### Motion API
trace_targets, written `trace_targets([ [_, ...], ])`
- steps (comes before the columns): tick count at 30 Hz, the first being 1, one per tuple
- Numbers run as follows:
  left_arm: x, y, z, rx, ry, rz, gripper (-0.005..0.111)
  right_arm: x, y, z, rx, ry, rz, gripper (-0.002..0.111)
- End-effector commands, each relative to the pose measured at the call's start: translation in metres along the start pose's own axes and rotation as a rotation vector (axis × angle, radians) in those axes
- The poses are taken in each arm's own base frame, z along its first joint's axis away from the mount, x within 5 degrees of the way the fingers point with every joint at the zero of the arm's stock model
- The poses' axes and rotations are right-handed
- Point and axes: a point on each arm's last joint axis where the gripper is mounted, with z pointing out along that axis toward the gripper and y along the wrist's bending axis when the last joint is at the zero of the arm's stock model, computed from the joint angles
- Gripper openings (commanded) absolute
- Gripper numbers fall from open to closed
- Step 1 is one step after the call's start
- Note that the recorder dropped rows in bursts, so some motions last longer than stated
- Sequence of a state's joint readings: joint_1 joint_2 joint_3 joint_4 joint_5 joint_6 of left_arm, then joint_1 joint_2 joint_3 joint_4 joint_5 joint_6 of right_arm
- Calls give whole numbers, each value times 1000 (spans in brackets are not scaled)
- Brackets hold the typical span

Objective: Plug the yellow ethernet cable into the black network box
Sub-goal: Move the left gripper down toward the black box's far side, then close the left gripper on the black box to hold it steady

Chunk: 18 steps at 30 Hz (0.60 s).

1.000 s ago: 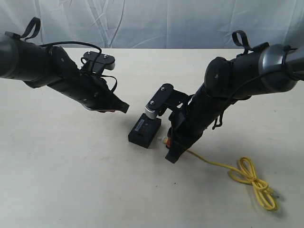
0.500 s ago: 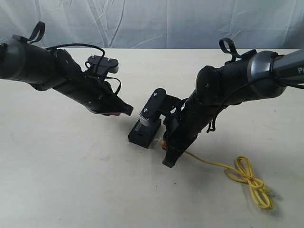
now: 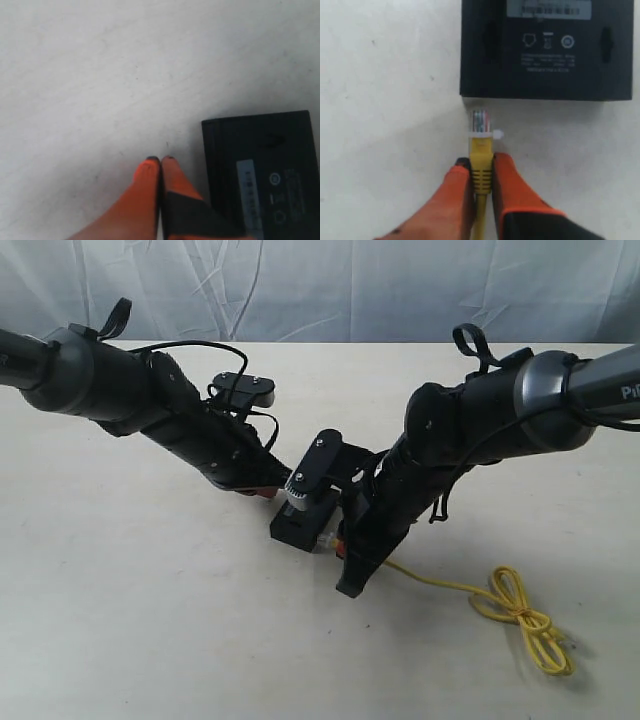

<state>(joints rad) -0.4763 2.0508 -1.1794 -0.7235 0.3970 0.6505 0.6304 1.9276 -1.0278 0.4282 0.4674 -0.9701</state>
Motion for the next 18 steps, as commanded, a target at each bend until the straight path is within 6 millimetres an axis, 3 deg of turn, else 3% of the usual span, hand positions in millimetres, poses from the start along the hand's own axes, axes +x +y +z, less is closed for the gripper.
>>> trace_targets([
  [1, -1, -2, 1, 8, -2, -7, 0, -3, -4, 0, 37, -28, 2, -1],
  [4, 0, -2, 1, 7, 4, 17, 0, -4, -6, 0, 51, -36, 2, -1],
  [13, 4, 1, 1, -21, 52, 367, 0, 2, -7, 0, 63, 29, -49, -1],
  [18, 5, 3, 1, -37, 70, 429, 0, 11, -21, -3, 97, 43, 27, -1],
])
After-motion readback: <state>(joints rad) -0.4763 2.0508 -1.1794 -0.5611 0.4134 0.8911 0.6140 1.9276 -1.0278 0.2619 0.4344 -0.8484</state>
